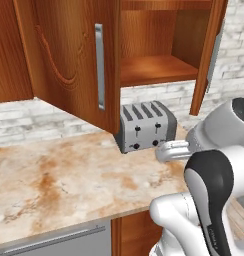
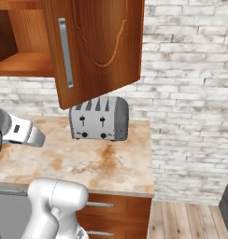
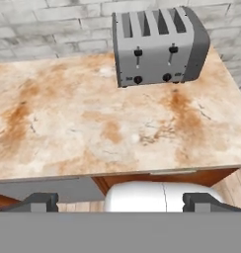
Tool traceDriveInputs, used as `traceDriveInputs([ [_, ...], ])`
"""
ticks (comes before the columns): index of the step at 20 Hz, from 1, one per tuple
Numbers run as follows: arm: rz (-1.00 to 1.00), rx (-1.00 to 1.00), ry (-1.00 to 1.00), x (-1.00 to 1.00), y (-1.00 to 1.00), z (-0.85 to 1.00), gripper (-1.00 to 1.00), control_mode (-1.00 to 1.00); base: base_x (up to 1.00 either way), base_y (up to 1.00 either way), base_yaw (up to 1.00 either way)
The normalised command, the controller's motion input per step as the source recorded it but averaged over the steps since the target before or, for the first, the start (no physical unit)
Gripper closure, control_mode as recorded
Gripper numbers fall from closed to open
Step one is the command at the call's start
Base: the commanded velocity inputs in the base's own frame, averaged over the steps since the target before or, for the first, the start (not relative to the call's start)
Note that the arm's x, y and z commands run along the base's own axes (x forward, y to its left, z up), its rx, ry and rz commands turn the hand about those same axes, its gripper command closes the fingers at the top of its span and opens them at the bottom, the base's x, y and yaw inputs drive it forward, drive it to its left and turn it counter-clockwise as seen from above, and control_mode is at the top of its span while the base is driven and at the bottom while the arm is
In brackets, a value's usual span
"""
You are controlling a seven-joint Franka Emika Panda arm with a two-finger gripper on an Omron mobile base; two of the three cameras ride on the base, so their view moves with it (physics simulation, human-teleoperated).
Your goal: Close all open cabinet doors.
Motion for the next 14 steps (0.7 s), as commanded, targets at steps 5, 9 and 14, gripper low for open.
traceDriveInputs([
  [5, 0.03, 0.0, -0.24, -0.27, -0.4, 0.03, -1.0, -1.0, 0.0, 0.0, 0.0],
  [9, 0.1, 0.0, -0.26, -0.09, -0.71, 0.13, -1.0, -1.0, 0.0, 0.0, 0.0],
  [14, 0.13, 0.0, -0.23, 0.0, -0.78, 0.13, -1.0, -1.0, 0.0, 0.0, 0.0],
])
